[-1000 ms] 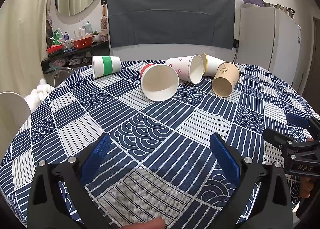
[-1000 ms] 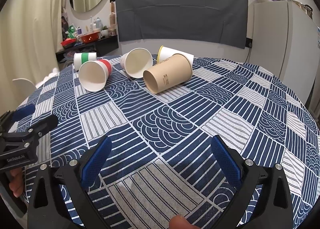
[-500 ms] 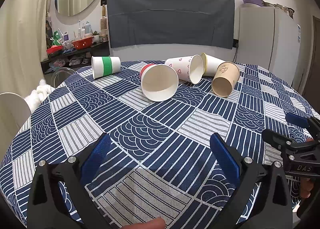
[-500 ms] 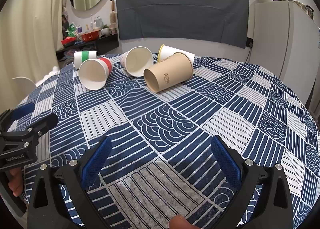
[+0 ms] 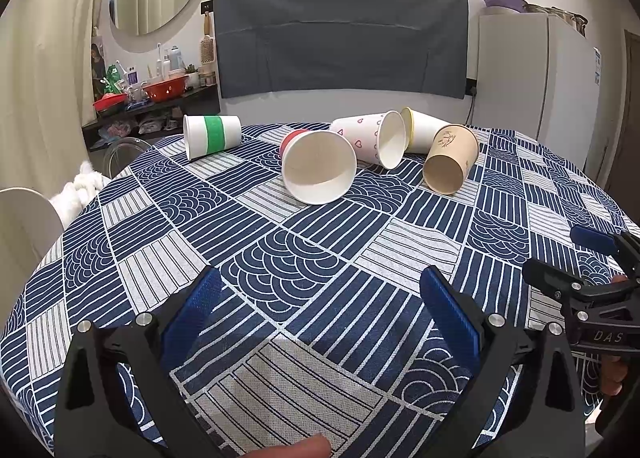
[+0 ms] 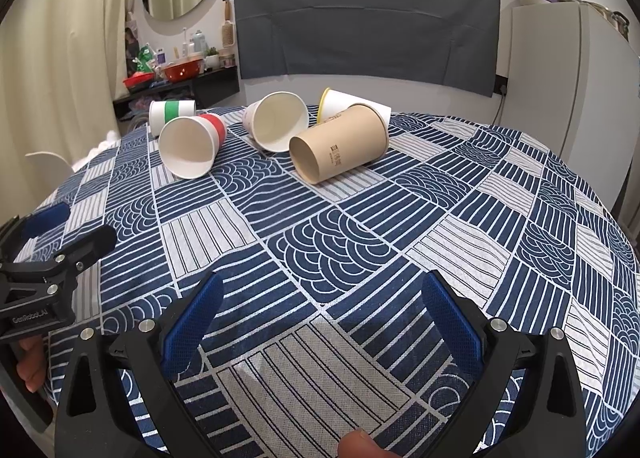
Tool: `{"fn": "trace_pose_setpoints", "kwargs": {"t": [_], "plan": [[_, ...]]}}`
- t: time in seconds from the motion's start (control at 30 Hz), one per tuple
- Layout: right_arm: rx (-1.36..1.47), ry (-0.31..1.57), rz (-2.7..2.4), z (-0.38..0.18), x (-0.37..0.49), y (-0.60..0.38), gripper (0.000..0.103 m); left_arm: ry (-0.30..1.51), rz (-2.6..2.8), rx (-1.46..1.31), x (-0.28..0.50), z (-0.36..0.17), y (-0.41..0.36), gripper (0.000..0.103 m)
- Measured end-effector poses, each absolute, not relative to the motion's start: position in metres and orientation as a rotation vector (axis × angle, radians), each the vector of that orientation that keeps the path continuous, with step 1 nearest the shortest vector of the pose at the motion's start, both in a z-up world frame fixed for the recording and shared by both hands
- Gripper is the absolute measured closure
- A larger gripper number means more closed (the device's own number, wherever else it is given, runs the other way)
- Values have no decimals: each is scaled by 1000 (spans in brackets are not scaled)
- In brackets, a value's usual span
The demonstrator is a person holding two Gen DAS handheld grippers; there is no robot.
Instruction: Flip cup upside down
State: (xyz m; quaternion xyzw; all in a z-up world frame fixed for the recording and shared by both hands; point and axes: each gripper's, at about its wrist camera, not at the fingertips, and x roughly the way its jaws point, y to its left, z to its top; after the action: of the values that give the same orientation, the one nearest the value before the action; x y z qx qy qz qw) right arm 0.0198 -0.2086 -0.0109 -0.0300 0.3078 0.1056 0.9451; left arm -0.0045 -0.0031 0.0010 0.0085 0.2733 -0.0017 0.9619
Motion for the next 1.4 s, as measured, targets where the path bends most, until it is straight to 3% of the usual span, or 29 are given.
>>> {"fn": "trace_pose_setpoints", "kwargs": {"t": [1.1,1.4], "plan": [[-92,650,239,-11,22,-203,8,571,-17,21,0,0,0,6],[-123,639,272,-2,25,-194,8,640,-34,-103,16,-1,20,6]]}}
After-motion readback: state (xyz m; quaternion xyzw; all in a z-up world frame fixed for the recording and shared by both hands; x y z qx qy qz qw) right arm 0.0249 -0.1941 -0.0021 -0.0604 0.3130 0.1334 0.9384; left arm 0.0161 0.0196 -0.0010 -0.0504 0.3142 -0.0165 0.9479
